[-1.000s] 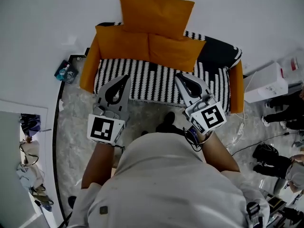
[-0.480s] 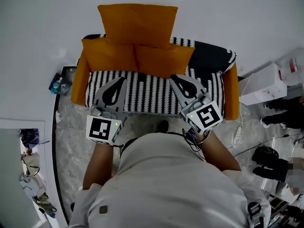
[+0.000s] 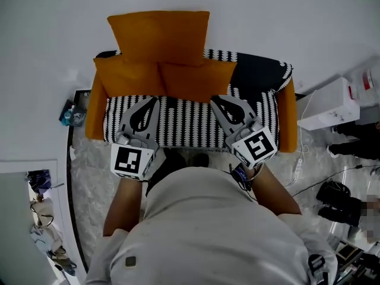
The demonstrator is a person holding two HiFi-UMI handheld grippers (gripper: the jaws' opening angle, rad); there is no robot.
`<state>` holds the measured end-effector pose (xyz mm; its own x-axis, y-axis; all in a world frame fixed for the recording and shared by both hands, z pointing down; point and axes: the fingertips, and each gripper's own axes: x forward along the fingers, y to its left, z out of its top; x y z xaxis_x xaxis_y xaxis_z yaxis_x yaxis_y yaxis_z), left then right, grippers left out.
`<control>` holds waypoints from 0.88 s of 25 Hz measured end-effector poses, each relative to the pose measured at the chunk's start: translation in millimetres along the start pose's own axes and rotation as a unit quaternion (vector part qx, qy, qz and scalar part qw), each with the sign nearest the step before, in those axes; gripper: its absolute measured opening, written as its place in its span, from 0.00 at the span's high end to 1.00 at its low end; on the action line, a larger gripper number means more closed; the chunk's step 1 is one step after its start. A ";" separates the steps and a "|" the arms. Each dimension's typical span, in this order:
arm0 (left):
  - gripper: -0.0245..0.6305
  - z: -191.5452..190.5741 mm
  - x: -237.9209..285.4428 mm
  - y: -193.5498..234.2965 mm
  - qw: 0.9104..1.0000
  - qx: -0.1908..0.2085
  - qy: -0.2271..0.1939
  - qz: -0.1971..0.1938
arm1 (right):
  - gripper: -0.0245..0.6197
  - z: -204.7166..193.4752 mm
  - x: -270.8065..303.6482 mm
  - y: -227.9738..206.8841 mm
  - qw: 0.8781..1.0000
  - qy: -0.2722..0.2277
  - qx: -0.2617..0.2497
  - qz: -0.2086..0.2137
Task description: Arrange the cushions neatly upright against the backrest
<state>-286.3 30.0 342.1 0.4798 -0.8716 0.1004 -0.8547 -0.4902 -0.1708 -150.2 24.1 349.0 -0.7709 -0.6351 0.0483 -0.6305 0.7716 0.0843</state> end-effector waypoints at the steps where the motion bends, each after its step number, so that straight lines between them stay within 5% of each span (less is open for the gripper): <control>1: 0.95 -1.9 4.5 1.9 1.000 -0.001 0.001 -0.003 | 0.91 -2.1 2.7 -3.0 1.000 0.002 0.002 -0.001; 22: 0.95 -31.5 118.6 150.2 0.997 0.036 0.025 -0.069 | 0.87 -11.9 167.9 -63.3 0.999 0.030 0.002 -0.030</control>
<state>-364.0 -146.8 359.2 0.5804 -0.7948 0.1771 -0.7633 -0.6068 -0.2216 -238.7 -131.8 363.5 -0.7248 -0.6812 0.1031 -0.6759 0.7321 0.0849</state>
